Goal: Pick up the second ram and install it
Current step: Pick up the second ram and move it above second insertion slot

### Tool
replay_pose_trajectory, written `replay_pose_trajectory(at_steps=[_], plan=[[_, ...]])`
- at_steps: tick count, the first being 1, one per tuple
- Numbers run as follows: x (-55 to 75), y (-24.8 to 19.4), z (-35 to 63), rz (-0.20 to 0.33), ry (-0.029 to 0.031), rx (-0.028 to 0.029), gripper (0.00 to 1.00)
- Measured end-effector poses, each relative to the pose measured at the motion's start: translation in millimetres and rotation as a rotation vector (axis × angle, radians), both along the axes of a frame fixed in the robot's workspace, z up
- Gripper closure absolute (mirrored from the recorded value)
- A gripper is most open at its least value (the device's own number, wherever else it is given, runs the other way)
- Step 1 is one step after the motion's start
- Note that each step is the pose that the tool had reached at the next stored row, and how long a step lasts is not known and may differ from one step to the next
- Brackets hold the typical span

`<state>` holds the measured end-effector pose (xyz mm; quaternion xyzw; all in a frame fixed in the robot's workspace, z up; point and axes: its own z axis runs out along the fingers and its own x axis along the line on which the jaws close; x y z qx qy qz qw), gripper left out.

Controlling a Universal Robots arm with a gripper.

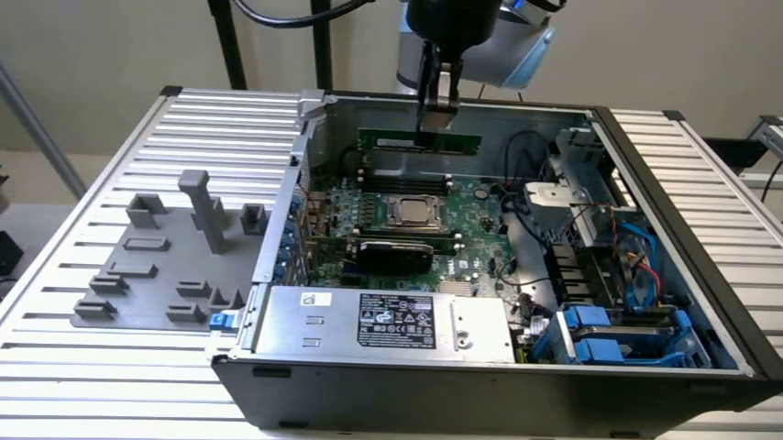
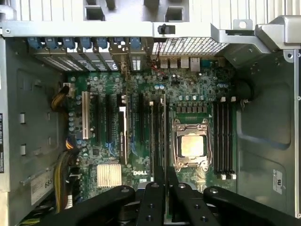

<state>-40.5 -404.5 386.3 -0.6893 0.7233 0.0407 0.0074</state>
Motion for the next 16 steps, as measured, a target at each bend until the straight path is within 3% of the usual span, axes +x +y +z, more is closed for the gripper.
replay_pose_trajectory(at_steps=[4, 6, 9, 16], plan=[[0.4, 16.7, -6.7, 0.000, -0.0001, -0.0004, 0.87], [0.4, 20.3, -9.8, 0.000, -0.0002, -0.0038, 0.87], [0.5, 21.0, -14.3, 0.000, -0.0006, -0.0080, 0.87], [0.6, 21.0, -14.4, 0.000, -0.0006, -0.0083, 0.87]])
